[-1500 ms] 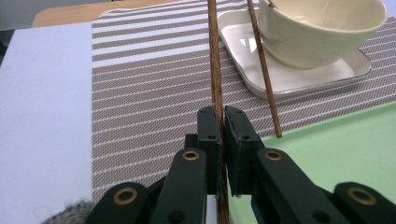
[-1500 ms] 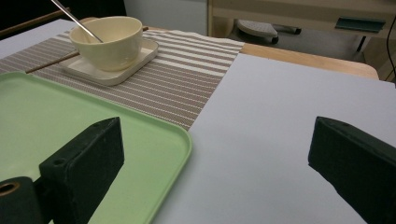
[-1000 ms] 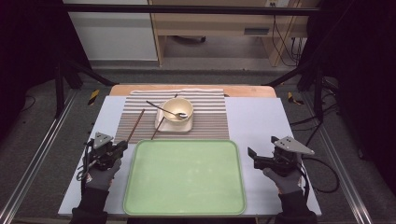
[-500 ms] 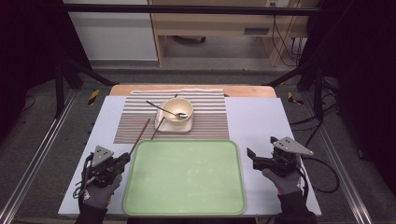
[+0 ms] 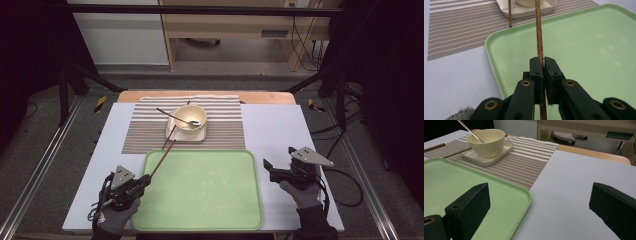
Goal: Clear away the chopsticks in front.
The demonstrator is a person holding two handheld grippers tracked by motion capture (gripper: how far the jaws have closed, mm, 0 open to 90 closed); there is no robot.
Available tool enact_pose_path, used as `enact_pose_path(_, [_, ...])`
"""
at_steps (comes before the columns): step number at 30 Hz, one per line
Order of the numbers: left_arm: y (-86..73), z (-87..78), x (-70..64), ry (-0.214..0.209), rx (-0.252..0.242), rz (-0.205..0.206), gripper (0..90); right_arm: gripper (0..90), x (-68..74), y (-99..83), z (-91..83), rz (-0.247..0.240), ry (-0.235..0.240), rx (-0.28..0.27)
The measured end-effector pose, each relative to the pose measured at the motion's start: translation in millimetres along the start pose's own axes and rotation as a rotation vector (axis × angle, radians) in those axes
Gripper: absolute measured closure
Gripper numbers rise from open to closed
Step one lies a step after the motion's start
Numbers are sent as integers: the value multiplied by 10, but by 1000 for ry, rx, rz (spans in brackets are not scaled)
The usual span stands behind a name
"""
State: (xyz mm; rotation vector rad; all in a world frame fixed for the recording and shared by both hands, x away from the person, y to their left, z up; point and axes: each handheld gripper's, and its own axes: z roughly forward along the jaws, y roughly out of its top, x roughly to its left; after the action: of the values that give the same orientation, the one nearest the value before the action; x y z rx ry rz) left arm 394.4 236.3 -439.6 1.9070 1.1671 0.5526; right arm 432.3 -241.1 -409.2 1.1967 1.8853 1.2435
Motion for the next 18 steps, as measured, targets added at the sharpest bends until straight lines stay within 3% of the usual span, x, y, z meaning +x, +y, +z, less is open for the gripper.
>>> enact_pose_path(7, [-36,87,-45,-17,33,0,849,37,6,-5,10,1,2,7])
enact_pose_path(18, [-136,273,-158,-26,117,52,848,37,4,-12,18,1,-1,13])
